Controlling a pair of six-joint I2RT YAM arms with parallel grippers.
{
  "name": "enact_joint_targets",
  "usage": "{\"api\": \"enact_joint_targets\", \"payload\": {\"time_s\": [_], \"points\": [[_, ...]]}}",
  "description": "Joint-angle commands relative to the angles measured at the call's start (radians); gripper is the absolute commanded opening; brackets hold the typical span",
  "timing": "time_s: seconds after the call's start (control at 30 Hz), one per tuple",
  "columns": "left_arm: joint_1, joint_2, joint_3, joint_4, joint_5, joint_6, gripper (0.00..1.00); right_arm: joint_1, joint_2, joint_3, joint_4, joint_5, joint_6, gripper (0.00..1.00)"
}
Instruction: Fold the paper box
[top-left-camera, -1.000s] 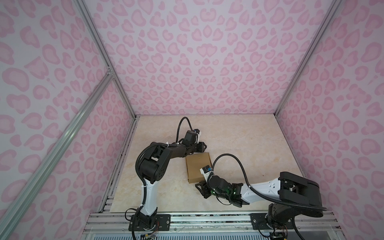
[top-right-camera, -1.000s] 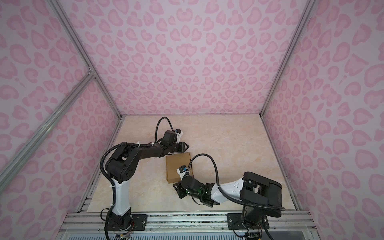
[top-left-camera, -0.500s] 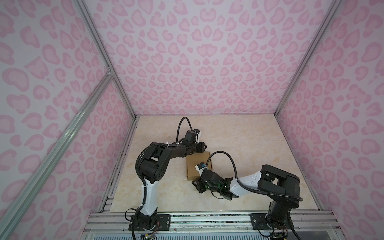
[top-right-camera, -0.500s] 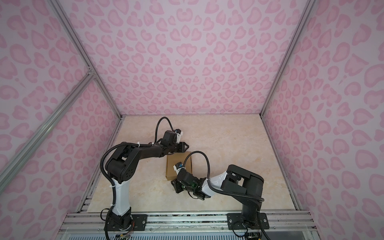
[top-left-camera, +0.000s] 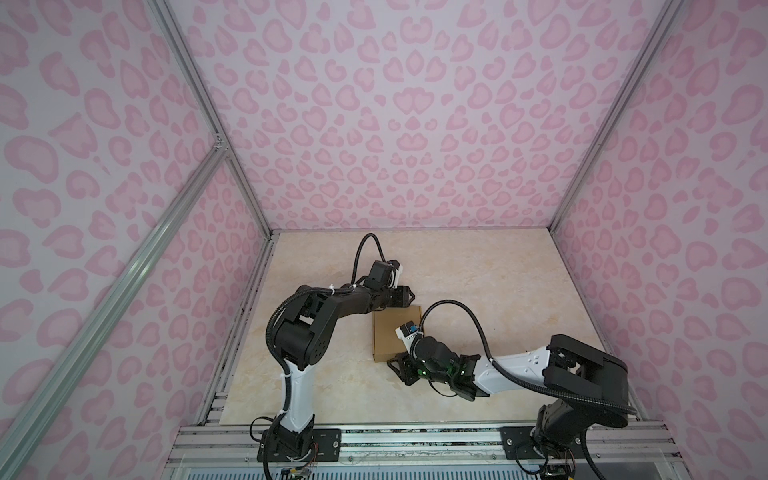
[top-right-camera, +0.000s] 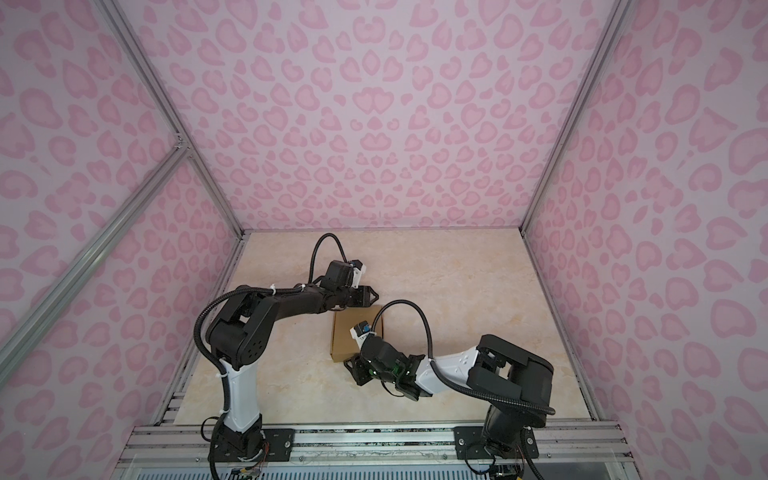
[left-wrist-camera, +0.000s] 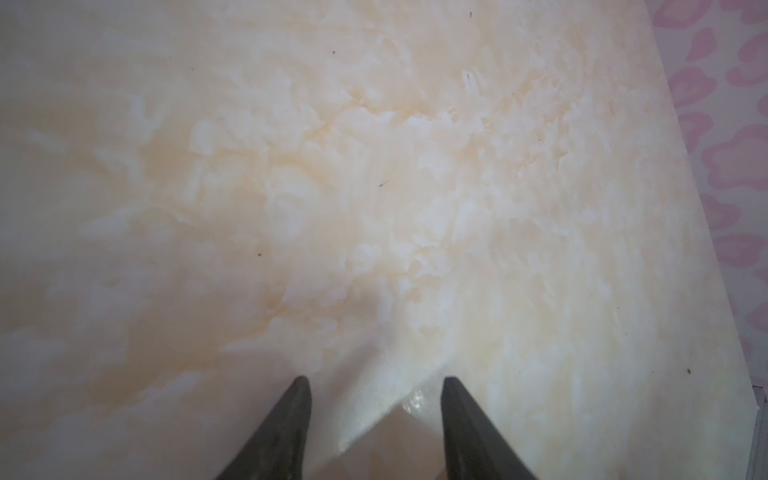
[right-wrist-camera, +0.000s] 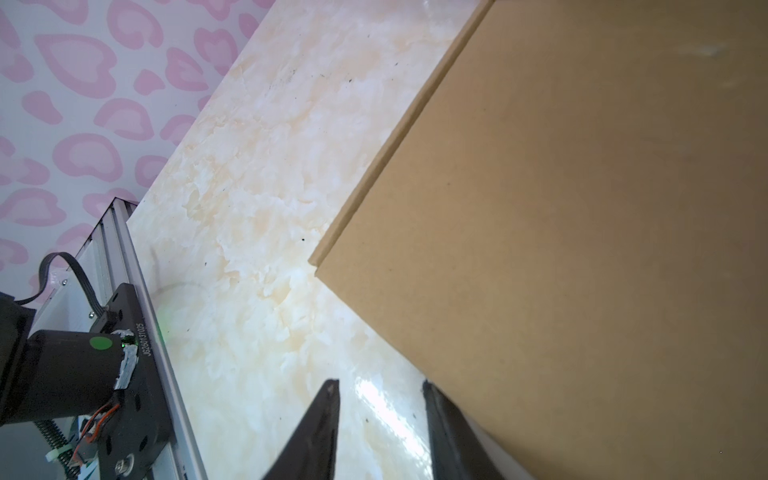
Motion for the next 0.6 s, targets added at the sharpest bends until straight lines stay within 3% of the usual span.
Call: {"api": "enact_joint_targets", "payload": {"time_s": [0.0,0.13,0.2,0.37,0.47,0.57], "points": [[0.004,0.001,0.001,-0.395,-0.032,-0.007,0.69,-0.003,-0.053,-0.038,0.016,0.047,-0.013,0.39],[0.011,-0.046,0.024,-0.417,-0.061,0.001,0.84,0.001,-0.202,-0.073,-0.052,0.084,-0.051,0.39],[0.015,-0.072,0.036,-0.421,-0.059,0.002,0.98,-0.001,-0.276,-0.077,-0.108,0.111,-0.089,0.4],[0.02,-0.181,0.063,-0.458,-0.114,0.023,0.97,-0.07,-0.493,-0.054,-0.322,0.201,-0.144,0.43],[0.041,-0.326,0.032,-0.447,-0.193,0.036,0.97,-0.22,-0.649,-0.064,-0.417,0.216,-0.179,0.51],[0.069,-0.479,-0.025,-0.416,-0.259,0.061,0.97,-0.407,-0.767,-0.084,-0.446,0.159,-0.168,0.61]]}}
